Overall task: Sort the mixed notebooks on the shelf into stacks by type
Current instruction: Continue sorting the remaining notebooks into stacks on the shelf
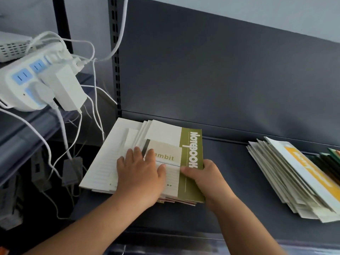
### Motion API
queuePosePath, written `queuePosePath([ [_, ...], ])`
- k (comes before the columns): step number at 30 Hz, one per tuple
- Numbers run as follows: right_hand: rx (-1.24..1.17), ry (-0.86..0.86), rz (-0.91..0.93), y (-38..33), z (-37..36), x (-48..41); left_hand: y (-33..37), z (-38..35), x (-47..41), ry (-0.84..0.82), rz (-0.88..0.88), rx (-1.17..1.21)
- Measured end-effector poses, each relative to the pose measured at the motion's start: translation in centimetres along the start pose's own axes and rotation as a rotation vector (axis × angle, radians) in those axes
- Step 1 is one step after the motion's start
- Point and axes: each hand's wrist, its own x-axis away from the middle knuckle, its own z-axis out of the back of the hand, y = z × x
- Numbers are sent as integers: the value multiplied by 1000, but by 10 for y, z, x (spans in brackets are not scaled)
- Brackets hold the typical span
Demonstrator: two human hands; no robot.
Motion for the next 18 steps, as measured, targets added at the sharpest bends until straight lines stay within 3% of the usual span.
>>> queuePosePath([
  [6, -59, 35, -20, -2, 8, 6, 5, 1, -2, -41, -37, 89],
  [12, -406, -71, -280, -3, 21, 13, 9, 0, 0, -43, -84, 144],
  [18, -302, -147, -202, 5, 24, 19, 11, -2, 0, -43, -108, 94],
])
